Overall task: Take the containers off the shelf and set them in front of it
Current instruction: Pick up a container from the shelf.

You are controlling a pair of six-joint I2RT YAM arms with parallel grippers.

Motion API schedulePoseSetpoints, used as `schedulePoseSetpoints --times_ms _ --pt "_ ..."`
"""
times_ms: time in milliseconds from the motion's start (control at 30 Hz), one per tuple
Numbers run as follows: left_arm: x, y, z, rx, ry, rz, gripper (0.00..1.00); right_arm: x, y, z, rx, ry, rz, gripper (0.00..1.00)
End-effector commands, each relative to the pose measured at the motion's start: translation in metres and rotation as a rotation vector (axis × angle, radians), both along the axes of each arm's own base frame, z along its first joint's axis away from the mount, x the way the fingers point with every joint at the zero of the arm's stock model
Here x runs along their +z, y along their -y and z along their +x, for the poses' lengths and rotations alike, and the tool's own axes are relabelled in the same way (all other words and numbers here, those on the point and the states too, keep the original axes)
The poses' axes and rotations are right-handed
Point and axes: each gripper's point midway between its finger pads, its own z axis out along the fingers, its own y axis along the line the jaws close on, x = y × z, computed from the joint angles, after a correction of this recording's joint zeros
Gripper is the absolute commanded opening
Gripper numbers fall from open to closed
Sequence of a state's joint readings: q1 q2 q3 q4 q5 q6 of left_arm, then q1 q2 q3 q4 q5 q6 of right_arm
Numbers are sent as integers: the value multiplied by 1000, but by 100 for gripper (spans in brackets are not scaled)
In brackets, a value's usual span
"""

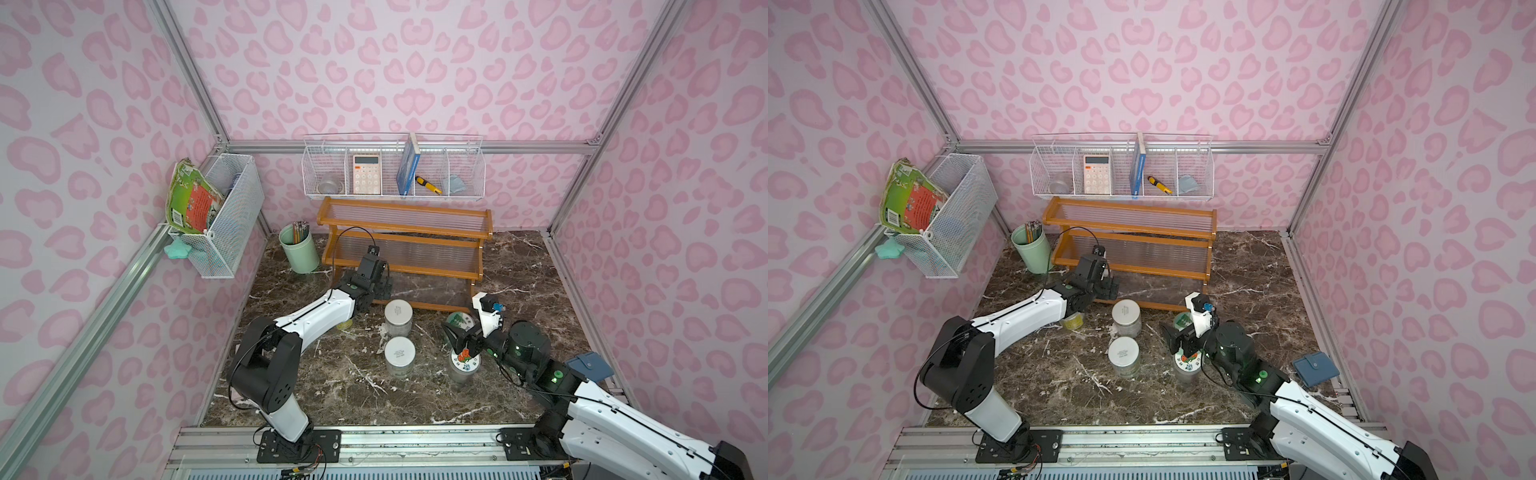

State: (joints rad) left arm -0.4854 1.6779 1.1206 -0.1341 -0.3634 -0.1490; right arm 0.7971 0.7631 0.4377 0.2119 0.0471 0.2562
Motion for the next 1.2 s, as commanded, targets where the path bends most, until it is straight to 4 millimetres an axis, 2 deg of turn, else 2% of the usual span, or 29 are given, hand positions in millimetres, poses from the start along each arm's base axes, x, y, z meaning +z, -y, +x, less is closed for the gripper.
schedulePoseSetpoints --times_ms 0,267,533,967,1167 --pt "7 -6 8 39 62 15 98 4 2 1 2 21 8 99" --pt "9 -9 16 72 129 16 98 7 9 6 2 33 5 99" --pt "-1 -7 24 79 149 16 98 8 15 9 -8 44 9 99" --pt "-13 -17 40 116 184 -11 98 5 16 12 -10 38 7 99" --pt "-17 -16 48 106 178 -20 96 3 17 14 -15 33 0 99"
